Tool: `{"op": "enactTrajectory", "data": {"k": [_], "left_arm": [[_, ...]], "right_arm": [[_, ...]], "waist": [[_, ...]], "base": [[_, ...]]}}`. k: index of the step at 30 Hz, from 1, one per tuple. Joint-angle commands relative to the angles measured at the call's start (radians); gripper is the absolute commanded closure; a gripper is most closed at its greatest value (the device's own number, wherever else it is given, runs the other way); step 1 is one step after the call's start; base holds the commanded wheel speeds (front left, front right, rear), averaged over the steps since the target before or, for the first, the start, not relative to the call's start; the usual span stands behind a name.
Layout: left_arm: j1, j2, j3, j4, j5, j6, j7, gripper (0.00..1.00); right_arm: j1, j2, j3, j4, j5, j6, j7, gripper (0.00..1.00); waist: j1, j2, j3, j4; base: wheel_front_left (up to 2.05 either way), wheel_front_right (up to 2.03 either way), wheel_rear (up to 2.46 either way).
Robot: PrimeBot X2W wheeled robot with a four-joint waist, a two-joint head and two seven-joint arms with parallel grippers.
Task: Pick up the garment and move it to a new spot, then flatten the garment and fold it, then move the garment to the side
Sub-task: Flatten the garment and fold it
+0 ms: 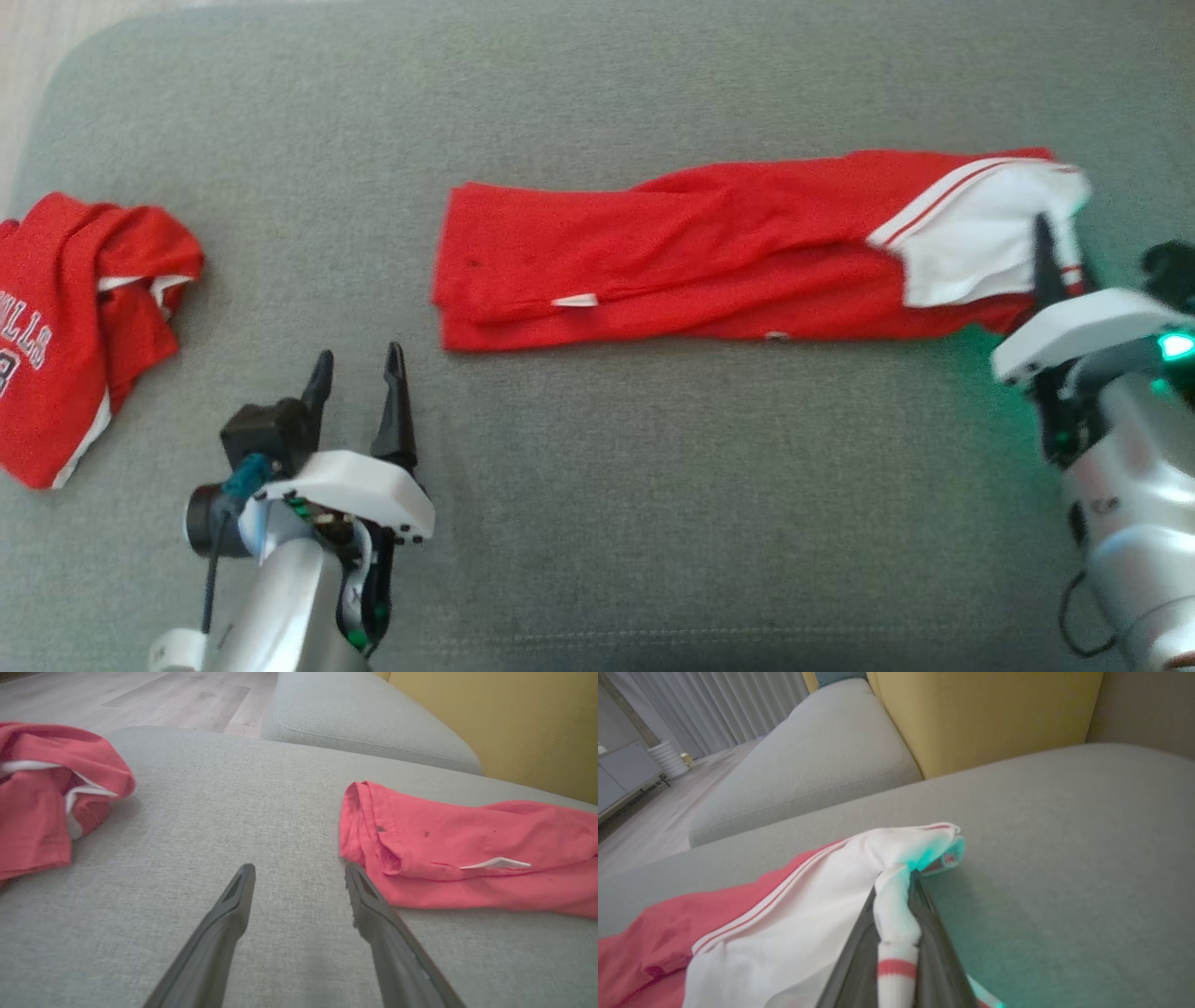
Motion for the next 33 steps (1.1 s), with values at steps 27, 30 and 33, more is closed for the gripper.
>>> {"op": "enactTrajectory", "data": {"k": [27, 30, 33], "left_arm": [[-0.007, 0.015, -0.153, -0.028, -0.088, 0.030, -0.012, 0.00], [-0.009, 0.015, -0.169, -0.032, -0.096, 0.035, -0.012, 0.00], [-0.014, 0.015, -0.185, -0.036, -0.104, 0.038, -0.012, 0.00]], "right_arm": [[0.027, 0.147, 0.450, -0.376, 0.071, -0.001, 0.095, 1.00], [0.006, 0.162, 0.454, -0.331, 0.075, -0.001, 0.084, 1.00], [-0.018, 0.175, 0.447, -0.287, 0.083, -0.001, 0.067, 1.00]], "waist": [[0.0000, -0.0001, -0.027, 0.234], [0.0000, -0.0001, -0.019, 0.276], [0.0000, -0.0001, -0.011, 0.306]], "base": [[0.00, 0.00, 0.00], [0.00, 0.00, 0.00], [0.00, 0.00, 0.00]]}}
